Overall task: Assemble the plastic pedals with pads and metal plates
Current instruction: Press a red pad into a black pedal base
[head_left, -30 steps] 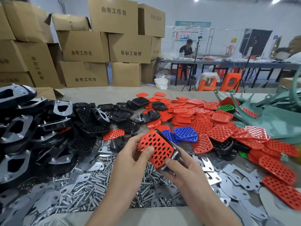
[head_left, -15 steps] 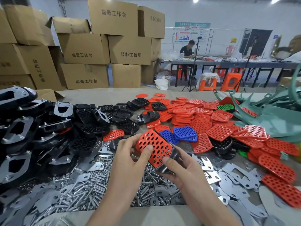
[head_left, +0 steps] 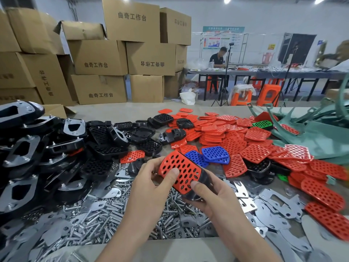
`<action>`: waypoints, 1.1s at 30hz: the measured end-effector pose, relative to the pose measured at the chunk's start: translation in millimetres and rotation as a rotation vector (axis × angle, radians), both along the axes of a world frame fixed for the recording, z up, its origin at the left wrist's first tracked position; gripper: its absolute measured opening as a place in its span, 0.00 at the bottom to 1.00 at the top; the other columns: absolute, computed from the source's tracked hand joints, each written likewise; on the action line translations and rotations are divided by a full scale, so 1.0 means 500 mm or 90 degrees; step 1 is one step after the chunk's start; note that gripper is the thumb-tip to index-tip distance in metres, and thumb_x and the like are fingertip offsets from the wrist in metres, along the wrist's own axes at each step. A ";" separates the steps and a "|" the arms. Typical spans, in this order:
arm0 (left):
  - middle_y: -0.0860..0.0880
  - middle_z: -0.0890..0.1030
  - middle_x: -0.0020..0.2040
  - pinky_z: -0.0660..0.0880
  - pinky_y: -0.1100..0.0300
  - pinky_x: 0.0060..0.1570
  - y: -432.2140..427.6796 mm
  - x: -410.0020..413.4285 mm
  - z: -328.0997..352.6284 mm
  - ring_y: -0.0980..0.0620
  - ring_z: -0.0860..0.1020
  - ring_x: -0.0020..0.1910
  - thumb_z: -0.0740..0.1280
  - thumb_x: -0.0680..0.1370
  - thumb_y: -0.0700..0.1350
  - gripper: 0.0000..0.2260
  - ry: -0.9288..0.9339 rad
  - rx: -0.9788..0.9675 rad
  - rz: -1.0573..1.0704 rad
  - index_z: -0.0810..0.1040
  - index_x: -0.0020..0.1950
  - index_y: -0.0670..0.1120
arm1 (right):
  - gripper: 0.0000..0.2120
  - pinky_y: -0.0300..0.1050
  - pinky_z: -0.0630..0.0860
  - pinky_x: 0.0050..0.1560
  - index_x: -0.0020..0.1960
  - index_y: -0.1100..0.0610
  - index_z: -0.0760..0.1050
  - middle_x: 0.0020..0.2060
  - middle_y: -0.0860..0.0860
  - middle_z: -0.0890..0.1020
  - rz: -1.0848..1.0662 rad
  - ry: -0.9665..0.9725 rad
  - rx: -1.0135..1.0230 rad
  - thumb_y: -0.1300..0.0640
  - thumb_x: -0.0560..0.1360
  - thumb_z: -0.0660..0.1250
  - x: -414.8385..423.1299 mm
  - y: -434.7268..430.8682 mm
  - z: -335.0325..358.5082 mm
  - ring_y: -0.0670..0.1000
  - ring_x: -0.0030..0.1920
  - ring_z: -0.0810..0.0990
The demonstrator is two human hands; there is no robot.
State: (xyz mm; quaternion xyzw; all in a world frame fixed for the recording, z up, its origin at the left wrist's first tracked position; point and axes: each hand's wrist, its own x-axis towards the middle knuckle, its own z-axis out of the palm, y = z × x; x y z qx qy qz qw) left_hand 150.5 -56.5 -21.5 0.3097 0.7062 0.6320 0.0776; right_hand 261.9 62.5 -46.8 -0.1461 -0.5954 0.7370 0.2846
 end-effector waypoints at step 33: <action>0.55 0.83 0.41 0.79 0.57 0.43 -0.040 -0.023 0.027 0.48 0.82 0.38 0.66 0.81 0.47 0.06 -0.012 0.027 -0.155 0.75 0.46 0.57 | 0.25 0.55 0.84 0.36 0.59 0.66 0.81 0.53 0.64 0.86 -0.056 -0.014 -0.307 0.49 0.68 0.71 0.001 -0.004 0.031 0.63 0.51 0.87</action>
